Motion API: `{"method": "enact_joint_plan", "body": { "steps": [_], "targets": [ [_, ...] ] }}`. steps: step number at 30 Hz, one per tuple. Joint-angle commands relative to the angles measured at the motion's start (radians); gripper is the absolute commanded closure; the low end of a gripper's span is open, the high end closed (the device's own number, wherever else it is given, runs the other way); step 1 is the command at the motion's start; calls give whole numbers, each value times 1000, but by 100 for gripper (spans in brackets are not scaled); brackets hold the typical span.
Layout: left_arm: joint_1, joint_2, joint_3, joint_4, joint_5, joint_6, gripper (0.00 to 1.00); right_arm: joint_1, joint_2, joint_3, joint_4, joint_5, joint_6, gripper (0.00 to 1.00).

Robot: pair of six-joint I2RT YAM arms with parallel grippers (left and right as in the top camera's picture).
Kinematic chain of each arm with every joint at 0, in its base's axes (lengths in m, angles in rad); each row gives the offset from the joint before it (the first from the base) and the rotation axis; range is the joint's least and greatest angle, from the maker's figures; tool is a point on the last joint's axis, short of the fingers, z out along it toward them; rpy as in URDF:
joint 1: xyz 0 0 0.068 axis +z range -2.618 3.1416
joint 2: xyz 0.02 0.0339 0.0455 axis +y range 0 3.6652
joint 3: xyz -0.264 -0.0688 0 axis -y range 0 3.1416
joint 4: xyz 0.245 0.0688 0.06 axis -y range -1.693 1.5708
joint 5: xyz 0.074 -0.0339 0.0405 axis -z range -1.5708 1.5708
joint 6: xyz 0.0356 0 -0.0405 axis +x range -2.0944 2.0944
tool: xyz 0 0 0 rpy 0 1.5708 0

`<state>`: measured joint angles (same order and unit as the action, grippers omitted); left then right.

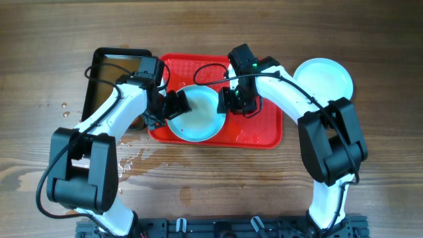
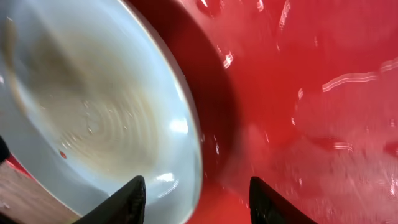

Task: Clean dirty plates on tray and stack at the side
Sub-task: 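Bring the sponge back and scrub the plate, right gripper holding rim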

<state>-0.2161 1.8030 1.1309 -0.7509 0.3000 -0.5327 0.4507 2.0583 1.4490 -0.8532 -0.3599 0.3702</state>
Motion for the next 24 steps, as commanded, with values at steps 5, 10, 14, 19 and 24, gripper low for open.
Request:
{"method": "enact_joint_plan", "body": {
  "steps": [5, 10, 14, 19, 24],
  "targets": [
    [-3, 12, -5, 3, -6, 1, 4, 13, 13, 9, -42, -4, 74, 41],
    [-3, 12, -5, 2, -5, 2, 15, 37, 13, -32, 56, 60, 74, 42],
    [0, -9, -5, -4, 16, 10, 21, 41, 13, -62, 105, 90, 79, 56],
    [-1, -115, -5, -5, 50, 109, 25, 41, 14, -97, 165, 143, 109, 84],
    [-1, -134, -5, -9, 43, 111, 26, 42, 14, -142, 233, 142, 129, 96]
  ]
}}
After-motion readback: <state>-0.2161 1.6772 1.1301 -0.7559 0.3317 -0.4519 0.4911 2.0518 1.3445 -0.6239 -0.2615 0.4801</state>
